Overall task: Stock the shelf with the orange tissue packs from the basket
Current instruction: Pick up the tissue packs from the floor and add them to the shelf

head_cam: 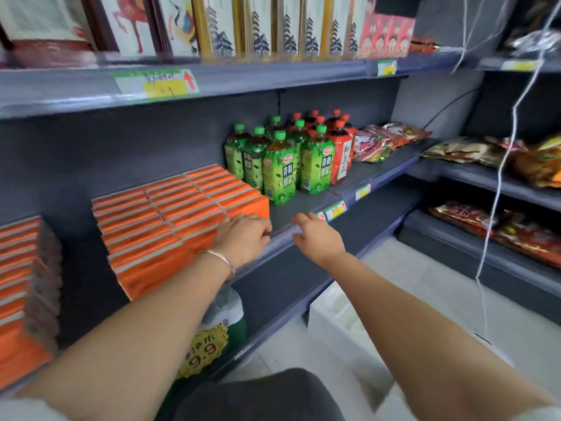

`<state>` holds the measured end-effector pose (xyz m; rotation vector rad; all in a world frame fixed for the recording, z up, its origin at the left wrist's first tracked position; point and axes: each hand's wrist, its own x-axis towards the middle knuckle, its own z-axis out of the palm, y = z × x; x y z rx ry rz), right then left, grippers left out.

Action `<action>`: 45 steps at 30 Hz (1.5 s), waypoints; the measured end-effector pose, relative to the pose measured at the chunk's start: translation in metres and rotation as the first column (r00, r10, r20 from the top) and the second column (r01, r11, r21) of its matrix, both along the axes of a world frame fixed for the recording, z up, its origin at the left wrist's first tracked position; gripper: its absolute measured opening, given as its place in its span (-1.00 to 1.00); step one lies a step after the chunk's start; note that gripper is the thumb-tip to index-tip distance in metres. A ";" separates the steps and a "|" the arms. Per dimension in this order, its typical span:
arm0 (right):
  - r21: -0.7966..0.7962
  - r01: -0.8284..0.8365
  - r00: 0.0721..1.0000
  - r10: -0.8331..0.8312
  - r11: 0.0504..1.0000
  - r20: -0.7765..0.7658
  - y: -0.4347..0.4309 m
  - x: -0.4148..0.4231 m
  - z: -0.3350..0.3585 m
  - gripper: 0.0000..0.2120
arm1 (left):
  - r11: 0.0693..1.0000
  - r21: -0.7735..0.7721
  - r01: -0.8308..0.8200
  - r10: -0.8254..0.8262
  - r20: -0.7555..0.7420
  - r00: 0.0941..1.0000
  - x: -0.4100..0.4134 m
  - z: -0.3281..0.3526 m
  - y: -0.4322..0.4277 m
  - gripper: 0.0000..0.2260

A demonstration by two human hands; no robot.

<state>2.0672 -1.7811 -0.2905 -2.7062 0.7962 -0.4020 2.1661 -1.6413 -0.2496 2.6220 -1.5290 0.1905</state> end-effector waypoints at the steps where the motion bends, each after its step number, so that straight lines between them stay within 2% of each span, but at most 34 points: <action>1: 0.032 0.024 1.000 -0.024 0.999 -0.005 0.002 -0.020 -0.006 -0.69 | 1.000 0.001 0.030 -0.030 -0.028 0.999 -0.017 -0.006 -0.003 -0.79; 7: 0.164 0.134 0.981 -0.107 0.977 -0.163 0.009 -0.141 -0.067 -0.74 | 0.965 0.126 0.231 -0.200 -0.217 0.955 -0.126 -0.054 -0.025 -0.88; 10: 0.249 0.232 0.961 -0.181 0.940 -0.211 0.008 -0.187 -0.102 -0.71 | 0.934 0.178 0.309 -0.263 -0.243 0.934 -0.173 -0.073 -0.043 -0.87; 14: 0.379 0.278 0.930 -0.149 0.883 -0.337 0.012 -0.237 -0.155 -0.71 | 0.856 0.284 0.432 -0.358 -0.279 0.891 -0.220 -0.107 -0.060 -0.85; 18: 0.496 0.331 0.885 -0.083 0.803 -0.458 0.023 -0.288 -0.218 -0.68 | 0.740 0.387 0.550 -0.447 -0.328 0.832 -0.254 -0.153 -0.072 -0.83; 21: 0.556 0.403 0.840 -0.052 0.727 -0.541 0.031 -0.316 -0.263 -0.63 | 0.608 0.453 0.652 -0.529 -0.381 0.758 -0.274 -0.186 -0.080 -0.81; 30: 0.438 0.665 0.660 -0.202 0.605 -0.723 0.049 -0.367 -0.358 -0.55 | 0.306 0.566 0.765 -0.635 -0.477 0.607 -0.299 -0.273 -0.101 -0.75; 37: 0.329 0.818 0.503 -0.310 0.472 -0.807 0.056 -0.369 -0.394 -0.57 | 0.291 0.589 0.754 -0.536 -0.552 0.639 -0.285 -0.311 -0.100 -0.75; 41: 0.273 0.869 0.413 -0.300 0.413 -0.860 0.059 -0.361 -0.405 -0.36 | 0.296 0.591 0.751 -0.468 -0.595 0.653 -0.284 -0.324 -0.099 -0.76; 45: 0.201 0.877 0.359 -0.316 0.437 -0.878 0.068 -0.359 -0.417 -0.28 | 0.360 0.548 0.755 -0.417 -0.629 0.656 -0.287 -0.324 -0.101 -0.76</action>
